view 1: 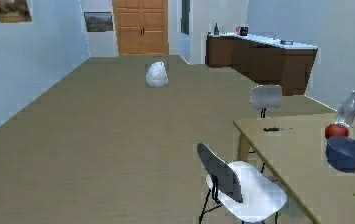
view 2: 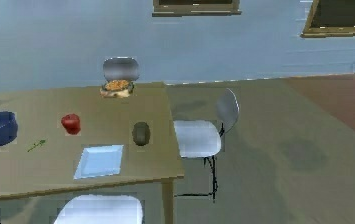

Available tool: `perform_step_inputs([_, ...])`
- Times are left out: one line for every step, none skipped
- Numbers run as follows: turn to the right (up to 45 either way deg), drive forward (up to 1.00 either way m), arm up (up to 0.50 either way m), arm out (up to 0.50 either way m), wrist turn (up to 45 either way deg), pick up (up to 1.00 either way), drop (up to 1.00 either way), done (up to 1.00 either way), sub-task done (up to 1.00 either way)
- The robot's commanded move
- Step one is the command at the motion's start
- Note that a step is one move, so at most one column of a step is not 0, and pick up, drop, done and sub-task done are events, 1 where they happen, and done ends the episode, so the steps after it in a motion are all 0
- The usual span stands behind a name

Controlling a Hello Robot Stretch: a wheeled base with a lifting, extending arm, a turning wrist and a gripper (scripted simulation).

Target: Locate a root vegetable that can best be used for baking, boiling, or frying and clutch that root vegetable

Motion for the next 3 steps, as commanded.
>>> perform_step_inputs([0.0, 0.35, 0.00, 0.00, 0.0, 0.00, 0.00, 0.00, 0.00])
perform_step_inputs([9.0, 0.00, 0.00, 0.00, 0.0, 0.00, 0.00, 0.00, 0.00])
perform_step_inputs([0.0, 0.00, 0.50, 0.00, 0.0, 0.00, 0.00, 0.00, 0.00])
